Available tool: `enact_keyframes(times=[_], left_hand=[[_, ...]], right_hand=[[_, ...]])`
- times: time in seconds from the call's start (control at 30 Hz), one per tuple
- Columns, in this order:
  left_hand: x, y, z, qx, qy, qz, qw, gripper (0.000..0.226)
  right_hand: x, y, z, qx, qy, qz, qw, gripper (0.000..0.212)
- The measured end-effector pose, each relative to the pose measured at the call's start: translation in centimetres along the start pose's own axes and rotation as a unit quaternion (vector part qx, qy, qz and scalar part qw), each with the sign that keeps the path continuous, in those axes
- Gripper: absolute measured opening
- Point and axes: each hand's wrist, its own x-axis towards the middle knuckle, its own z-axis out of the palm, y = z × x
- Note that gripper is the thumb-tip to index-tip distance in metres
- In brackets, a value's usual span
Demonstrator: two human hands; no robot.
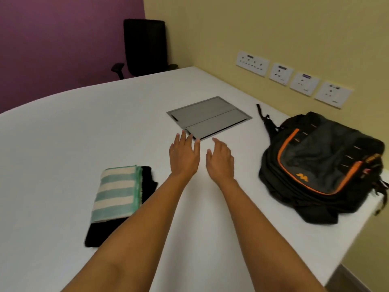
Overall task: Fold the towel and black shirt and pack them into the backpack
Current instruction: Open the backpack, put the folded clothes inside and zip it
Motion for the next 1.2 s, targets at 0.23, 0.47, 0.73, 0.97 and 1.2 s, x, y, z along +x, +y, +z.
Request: enact_keyframes(times=[0.23,0.47,0.73,0.97,1.2], left_hand=[[2.0,10.3,7.8,-0.054,-0.055,0.057,0.995,0.05],[3.0,15.7,16.5,-0.026,-0.128,0.096,0.987,0.049],[4.6,17.3,25.5,-0.038,-0.184,0.076,0.979,0.051],[5.5,16.8,31.2,-0.069,-0.227,0.05,0.97,0.074],[5.4,17.3,32.0,-0.088,-0.217,0.015,0.972,0.059]], right_hand=[[2.6,13.3,-10.0,-0.093,0.096,0.147,0.98,0.045],[2.0,25.1,-14.3,-0.128,0.124,0.299,0.937,0.051],[2.2,33.8,-13.6,-0.179,0.149,0.385,0.893,0.057],[3.3,38.0,-12.1,-0.163,0.138,0.449,0.868,0.063],[3.0,38.7,-11.3,-0.18,0.128,0.408,0.886,0.055]])
